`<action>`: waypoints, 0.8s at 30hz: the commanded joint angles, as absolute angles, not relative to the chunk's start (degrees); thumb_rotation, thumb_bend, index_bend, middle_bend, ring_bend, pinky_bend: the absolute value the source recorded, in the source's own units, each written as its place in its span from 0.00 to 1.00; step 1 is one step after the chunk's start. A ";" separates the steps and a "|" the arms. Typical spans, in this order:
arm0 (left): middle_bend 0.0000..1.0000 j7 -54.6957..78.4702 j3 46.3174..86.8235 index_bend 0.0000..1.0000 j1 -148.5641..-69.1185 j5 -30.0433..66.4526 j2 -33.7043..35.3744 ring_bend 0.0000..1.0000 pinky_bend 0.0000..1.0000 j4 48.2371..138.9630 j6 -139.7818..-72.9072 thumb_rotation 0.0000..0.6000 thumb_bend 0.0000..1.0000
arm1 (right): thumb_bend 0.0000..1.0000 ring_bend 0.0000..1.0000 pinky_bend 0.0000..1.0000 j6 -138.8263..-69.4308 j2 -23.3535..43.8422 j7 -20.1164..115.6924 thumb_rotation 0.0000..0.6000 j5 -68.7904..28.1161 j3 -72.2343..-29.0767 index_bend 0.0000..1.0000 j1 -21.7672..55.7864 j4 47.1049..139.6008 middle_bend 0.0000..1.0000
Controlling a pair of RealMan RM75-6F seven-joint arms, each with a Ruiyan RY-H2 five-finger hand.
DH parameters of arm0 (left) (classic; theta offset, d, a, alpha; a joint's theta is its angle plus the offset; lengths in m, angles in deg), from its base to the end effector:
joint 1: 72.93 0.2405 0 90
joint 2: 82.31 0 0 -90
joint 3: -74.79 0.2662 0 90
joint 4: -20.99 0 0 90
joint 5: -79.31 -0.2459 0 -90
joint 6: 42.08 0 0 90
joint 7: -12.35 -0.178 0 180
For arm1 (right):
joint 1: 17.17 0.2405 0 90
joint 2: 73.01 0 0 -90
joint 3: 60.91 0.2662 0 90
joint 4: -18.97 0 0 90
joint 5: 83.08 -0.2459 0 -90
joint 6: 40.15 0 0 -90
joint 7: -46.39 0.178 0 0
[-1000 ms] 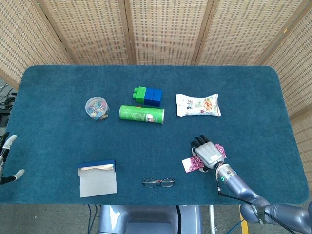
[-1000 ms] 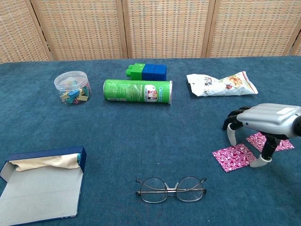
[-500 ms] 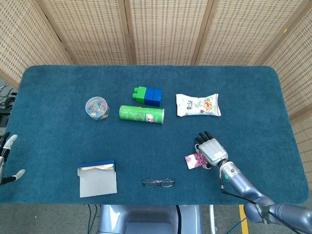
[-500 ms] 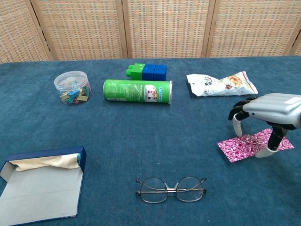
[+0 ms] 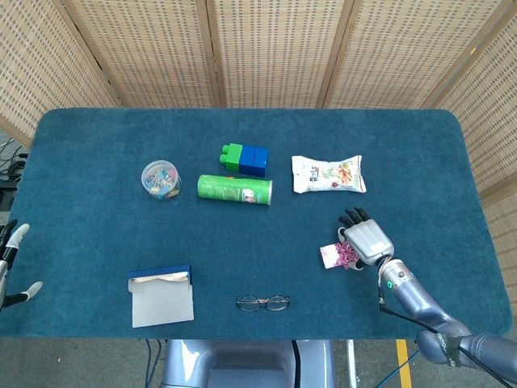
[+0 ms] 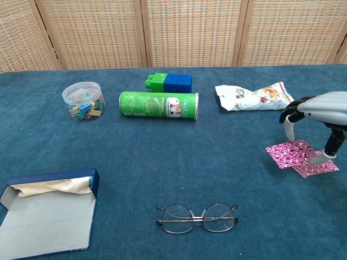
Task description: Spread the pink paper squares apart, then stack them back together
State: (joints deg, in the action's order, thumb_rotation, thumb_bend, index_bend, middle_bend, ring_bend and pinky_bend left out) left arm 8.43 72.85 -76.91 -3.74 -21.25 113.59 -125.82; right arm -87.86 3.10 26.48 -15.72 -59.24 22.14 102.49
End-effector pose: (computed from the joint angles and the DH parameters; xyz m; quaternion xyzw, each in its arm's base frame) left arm -0.3532 0.2096 0.1464 -0.6034 -0.3788 -0.3300 0.6193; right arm -0.2509 -0.3759 -0.0172 0.8036 -0.3320 0.2201 0.4422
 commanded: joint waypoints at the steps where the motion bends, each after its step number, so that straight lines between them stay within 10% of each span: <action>1: 0.00 8.16 72.89 0.04 -76.85 -3.75 -21.28 0.00 0.00 113.85 -125.90 1.00 0.12 | 0.26 0.00 0.00 -87.43 3.16 28.47 1.00 -14.48 -59.52 0.45 21.79 100.40 0.18; 24: 0.00 6.35 72.82 0.04 -76.71 -3.49 -21.59 0.00 0.00 115.41 -126.17 1.00 0.12 | 0.21 0.00 0.00 -85.42 4.97 38.18 1.00 -9.30 -60.61 0.36 20.45 91.11 0.14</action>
State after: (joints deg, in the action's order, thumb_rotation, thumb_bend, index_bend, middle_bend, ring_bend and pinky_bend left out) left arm 6.35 72.82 -76.71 -3.49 -21.59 115.40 -126.16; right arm -85.39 4.92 38.04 -9.44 -60.60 20.52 91.23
